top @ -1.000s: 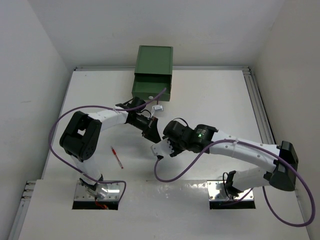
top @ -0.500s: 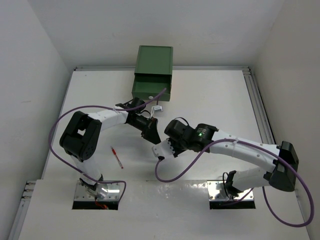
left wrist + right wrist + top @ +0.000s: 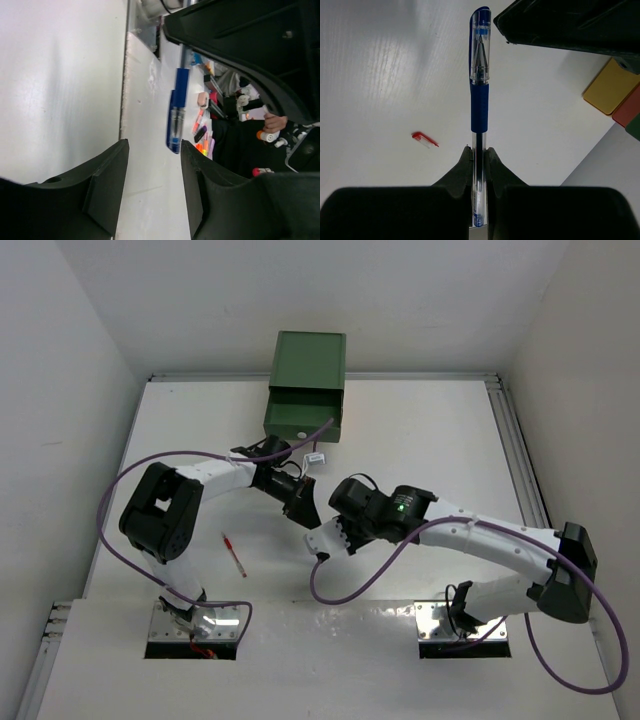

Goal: Sort the stationery into containers
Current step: Close the pen cap on the pen.

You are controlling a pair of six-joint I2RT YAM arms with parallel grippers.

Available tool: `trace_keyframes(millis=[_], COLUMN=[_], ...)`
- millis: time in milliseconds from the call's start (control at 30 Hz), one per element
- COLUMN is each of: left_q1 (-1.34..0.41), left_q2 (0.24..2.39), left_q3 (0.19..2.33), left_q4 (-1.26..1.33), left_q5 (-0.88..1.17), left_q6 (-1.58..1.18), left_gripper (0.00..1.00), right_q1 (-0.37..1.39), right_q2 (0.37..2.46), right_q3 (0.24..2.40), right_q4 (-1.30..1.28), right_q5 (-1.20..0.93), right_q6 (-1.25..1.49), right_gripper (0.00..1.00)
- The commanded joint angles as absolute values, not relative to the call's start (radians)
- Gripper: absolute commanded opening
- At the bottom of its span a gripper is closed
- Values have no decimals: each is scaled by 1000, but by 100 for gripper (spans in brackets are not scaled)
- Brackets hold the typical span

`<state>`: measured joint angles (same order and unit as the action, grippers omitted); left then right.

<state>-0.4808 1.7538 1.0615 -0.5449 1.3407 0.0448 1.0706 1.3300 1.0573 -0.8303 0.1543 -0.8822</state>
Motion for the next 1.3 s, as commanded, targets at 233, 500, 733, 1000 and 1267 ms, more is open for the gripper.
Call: trace_keyframes(millis=[233,500,733,1000,1267], left_q1=[-476,-480,-508,-515,-520], left_q2=[1667,1667,1664,1671,1672], left_q3=[1072,1063,1054,1035,1029], left_q4=[-535,-538,-540,-526,-502], left_q5=[1247,1282,1270,1269,1284], left_q6=[86,100,98,74,49], left_gripper=[49,47,49,50,38], right_q1=[1065,1065,1068,1078,1086], right_q2=[1353,1365,1370,1370,1367], right_q3=[1127,1134,1149,1146,1126], right_q4=[-859,-870,-848,-824,-801], right_q5=[132,144,161,196,227], right_q6=[-848,-841,-835,-842,-856], right_gripper=[0,0,0,0,0])
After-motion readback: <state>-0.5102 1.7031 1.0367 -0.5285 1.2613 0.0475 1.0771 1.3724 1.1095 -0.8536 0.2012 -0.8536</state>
